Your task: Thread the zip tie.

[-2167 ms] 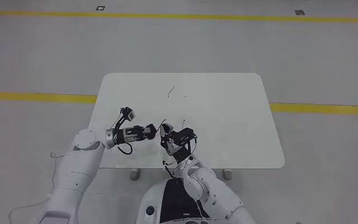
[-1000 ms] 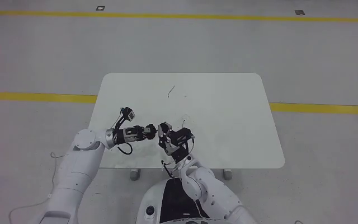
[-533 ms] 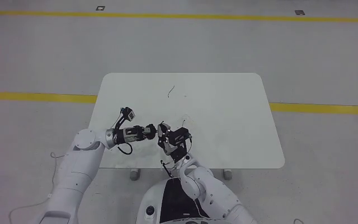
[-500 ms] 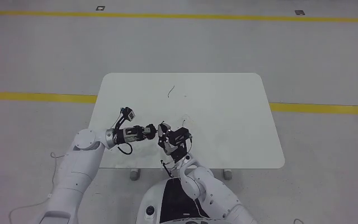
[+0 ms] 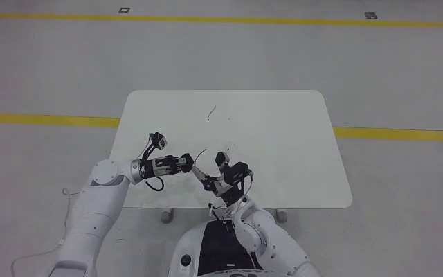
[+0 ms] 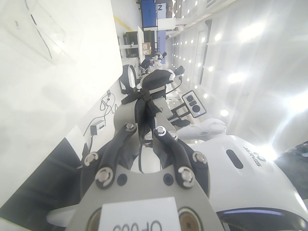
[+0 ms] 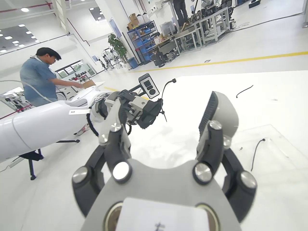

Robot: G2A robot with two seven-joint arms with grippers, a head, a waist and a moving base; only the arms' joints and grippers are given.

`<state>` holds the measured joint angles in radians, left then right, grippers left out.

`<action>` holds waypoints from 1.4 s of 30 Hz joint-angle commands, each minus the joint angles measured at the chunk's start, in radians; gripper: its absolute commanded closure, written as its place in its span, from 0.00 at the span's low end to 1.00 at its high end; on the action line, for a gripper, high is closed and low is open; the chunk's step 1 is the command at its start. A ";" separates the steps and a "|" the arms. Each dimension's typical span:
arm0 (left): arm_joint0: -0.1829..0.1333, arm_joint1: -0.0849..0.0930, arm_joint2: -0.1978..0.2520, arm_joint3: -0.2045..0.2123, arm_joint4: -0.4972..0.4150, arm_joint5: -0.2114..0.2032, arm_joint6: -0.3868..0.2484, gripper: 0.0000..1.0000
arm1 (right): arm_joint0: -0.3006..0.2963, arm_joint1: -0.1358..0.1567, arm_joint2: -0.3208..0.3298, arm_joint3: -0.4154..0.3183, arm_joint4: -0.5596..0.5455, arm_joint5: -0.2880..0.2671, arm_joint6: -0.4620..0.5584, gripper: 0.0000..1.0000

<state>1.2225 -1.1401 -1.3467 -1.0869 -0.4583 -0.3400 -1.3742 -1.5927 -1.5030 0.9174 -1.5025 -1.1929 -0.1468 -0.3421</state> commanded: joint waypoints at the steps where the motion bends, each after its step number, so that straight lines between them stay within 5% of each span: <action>1: 0.000 0.000 0.000 0.000 0.000 0.000 0.000 1.00 | 0.000 0.000 0.000 0.000 0.000 0.001 0.000 0.00; 5: 0.000 0.000 0.000 0.000 0.000 0.000 0.000 1.00 | -0.002 0.000 0.001 -0.001 0.018 -0.007 0.006 0.00; 7: 0.000 0.000 0.000 0.000 0.000 0.000 0.000 0.99 | -0.004 0.001 0.019 -0.003 0.126 -0.073 0.035 0.00; 11: 0.026 0.006 -0.012 -0.065 -0.087 0.030 -0.016 1.00 | -0.010 0.011 0.062 -0.017 0.303 -0.193 0.112 0.00; 16: 0.065 0.040 -0.005 -0.120 -0.255 0.068 -0.016 1.00 | -0.020 0.034 0.073 -0.082 0.565 -0.193 0.274 0.00; 21: 0.085 0.079 0.059 -0.149 -0.453 0.112 -0.016 1.00 | 0.008 0.059 0.095 -0.094 0.871 -0.193 0.493 0.00; 22: 0.076 0.094 0.053 -0.131 -0.419 0.065 -0.016 1.00 | 0.008 0.059 0.095 -0.094 0.871 -0.193 0.493 0.00; 30: 0.081 0.092 0.065 -0.144 -0.429 0.091 -0.011 1.00 | 0.007 0.059 0.093 -0.092 0.896 -0.193 0.500 0.00; 35: 0.075 0.086 0.110 -0.126 -0.561 0.162 -0.016 1.00 | 0.044 0.061 0.111 -0.061 1.218 -0.193 0.692 0.00; 42: 0.047 0.093 0.209 -0.114 -0.712 0.204 -0.016 1.00 | 0.091 0.060 0.140 0.029 1.560 -0.193 0.951 0.00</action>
<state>1.2732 -1.0480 -1.1513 -1.1990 -1.1437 -0.1401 -1.3900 -1.5086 -1.4417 1.0569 -1.4915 0.3072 -0.3400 0.5709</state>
